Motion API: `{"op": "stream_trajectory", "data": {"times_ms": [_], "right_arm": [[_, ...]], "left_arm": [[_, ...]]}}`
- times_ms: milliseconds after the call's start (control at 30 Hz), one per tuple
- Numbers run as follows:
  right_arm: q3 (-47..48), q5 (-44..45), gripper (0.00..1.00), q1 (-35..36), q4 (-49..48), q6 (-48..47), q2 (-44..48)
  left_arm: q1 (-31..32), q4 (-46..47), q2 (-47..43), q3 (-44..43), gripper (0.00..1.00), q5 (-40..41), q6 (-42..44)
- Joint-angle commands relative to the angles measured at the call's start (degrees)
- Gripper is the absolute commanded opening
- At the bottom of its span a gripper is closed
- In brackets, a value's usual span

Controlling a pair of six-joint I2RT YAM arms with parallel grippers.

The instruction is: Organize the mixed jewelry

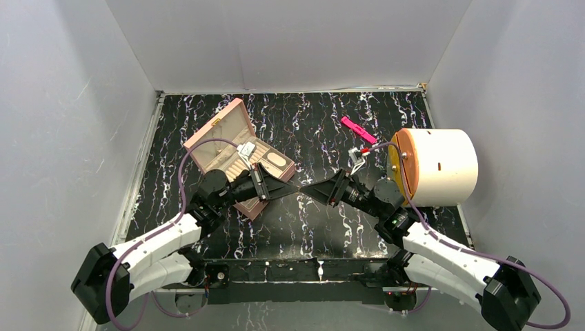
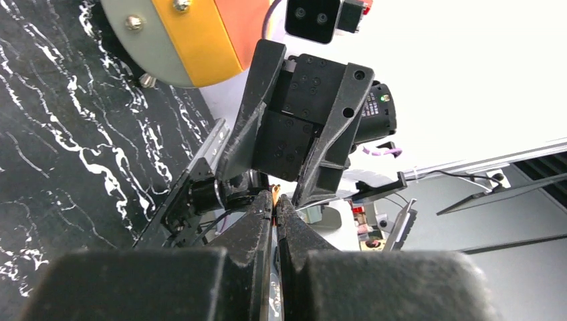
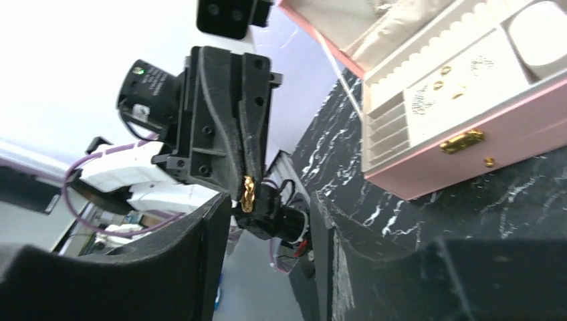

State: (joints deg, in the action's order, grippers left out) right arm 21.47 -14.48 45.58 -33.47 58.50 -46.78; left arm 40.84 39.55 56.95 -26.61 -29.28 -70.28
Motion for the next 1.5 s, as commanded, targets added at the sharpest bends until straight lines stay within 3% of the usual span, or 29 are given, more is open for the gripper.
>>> {"op": "stream_trajectory", "data": {"times_ms": [0,833,967,1033,1133,1267,1333,1467], "right_arm": [[1.4,-4.0,0.52,-0.2,-11.1,4.2,-0.6],[2.2,-3.7,0.02,-0.3,-11.9,6.1,-3.0],[2.7,-3.4,0.00,-0.3,-10.8,5.4,-3.3],[3.3,-3.2,0.00,-0.3,-9.5,4.4,-3.2],[4.9,-3.0,0.00,-0.3,-5.9,2.1,-3.3],[8.2,-1.7,0.00,-0.3,2.2,-1.5,-3.2],[9.8,-1.2,0.00,-0.4,6.1,-3.7,-3.5],[14.7,0.4,0.00,-0.4,15.8,-9.8,-6.6]], "left_arm": [[-0.3,5.9,-0.2,0.6,0.00,-1.9,-3.1],[-0.3,9.1,1.6,1.8,0.00,-2.1,-4.0],[-0.3,9.4,1.3,2.2,0.01,-2.1,-4.0],[-0.4,9.4,0.7,3.0,0.13,-1.0,-4.1],[-0.8,8.5,-0.1,4.2,0.41,1.1,-3.4],[-1.8,3.6,-2.5,5.2,0.63,4.6,-0.4],[-2.4,-3.7,-5.7,4.5,0.69,7.8,4.3],[-2.6,-28.4,-16.7,-1.2,0.75,22.8,17.8]]}}
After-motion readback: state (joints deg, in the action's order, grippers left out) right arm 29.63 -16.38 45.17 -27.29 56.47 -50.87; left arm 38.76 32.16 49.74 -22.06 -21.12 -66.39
